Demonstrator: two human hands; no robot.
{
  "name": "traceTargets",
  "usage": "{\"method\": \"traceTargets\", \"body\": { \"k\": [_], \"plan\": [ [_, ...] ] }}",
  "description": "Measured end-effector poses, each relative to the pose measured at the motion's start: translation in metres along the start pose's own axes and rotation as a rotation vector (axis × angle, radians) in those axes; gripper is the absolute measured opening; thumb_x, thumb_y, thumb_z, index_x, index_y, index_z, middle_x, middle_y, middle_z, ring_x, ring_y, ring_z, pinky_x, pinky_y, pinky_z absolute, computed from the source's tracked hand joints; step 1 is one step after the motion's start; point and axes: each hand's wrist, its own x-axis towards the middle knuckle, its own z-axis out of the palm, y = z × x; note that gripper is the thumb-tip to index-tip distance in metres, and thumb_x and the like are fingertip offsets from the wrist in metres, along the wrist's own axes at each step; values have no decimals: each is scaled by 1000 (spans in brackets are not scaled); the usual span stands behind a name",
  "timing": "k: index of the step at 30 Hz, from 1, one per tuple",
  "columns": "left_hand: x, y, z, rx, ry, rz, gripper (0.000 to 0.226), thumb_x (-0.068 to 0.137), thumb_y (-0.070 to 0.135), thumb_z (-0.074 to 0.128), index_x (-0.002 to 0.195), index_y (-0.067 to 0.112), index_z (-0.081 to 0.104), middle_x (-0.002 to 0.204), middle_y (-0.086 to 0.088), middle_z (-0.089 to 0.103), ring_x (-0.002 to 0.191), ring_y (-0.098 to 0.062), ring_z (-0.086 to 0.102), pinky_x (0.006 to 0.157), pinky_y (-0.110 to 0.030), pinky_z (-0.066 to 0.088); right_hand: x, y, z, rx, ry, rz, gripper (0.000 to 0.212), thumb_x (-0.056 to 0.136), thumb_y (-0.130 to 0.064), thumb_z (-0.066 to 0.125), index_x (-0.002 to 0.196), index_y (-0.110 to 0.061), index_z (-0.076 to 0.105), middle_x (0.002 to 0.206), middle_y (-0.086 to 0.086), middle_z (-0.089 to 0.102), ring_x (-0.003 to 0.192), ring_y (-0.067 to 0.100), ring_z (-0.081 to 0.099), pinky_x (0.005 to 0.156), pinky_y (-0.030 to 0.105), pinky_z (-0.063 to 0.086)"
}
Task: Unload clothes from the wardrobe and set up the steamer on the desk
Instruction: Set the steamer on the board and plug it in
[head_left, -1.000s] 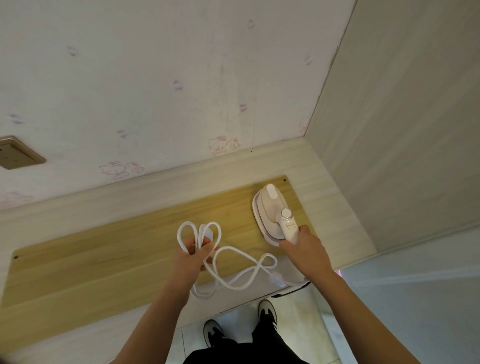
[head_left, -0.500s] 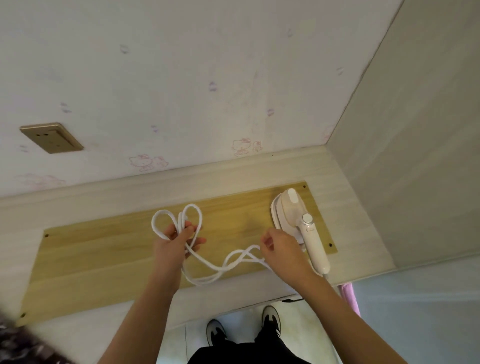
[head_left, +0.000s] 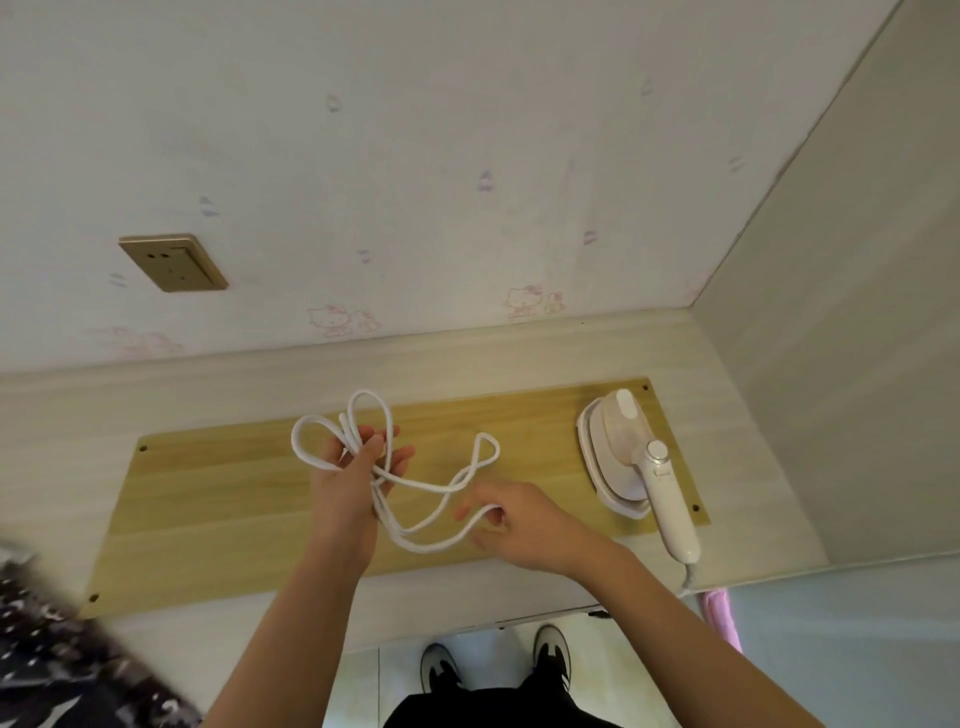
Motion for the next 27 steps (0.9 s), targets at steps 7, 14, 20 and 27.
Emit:
{"method": "traceTargets", "body": {
  "k": [7, 14, 20, 27],
  "plan": [
    [10, 21, -30, -39, 4, 0, 13, 92, 1, 51, 101, 7, 58, 94, -11, 70, 77, -24, 72, 69, -33, 60, 1, 10, -18, 144, 248, 106, 25, 76, -36, 76, 68, -18, 62, 68, -11, 51, 62, -4, 46, 62, 10, 35],
    [19, 44, -60, -73, 55, 46, 17, 92, -5, 49, 90, 12, 54, 103, -11, 69, 88, -27, 71, 77, -29, 59, 5, 36, -30, -28, 302, 284, 39, 78, -41, 73, 55, -24, 47, 57, -9, 42, 55, 8, 39, 54, 22, 29],
    [14, 62, -71, 69, 34, 122, 20, 91, -4, 51, 86, 14, 58, 94, -3, 70, 84, -25, 69, 79, -34, 54, 15, 45, -31, -362, 376, 422, 43, 83, -51, 61, 57, -22, 44, 57, -6, 48, 56, 13, 48, 51, 28, 35],
    [1, 51, -47, 121, 6, 131, 13, 90, -4, 53, 89, 9, 57, 87, -3, 70, 72, -18, 66, 70, -31, 53, 42, 28, -15, -660, 151, 381, 27, 90, -37, 49, 82, -17, 65, 84, 2, 66, 82, 24, 63, 66, 32, 48]
  ]
}}
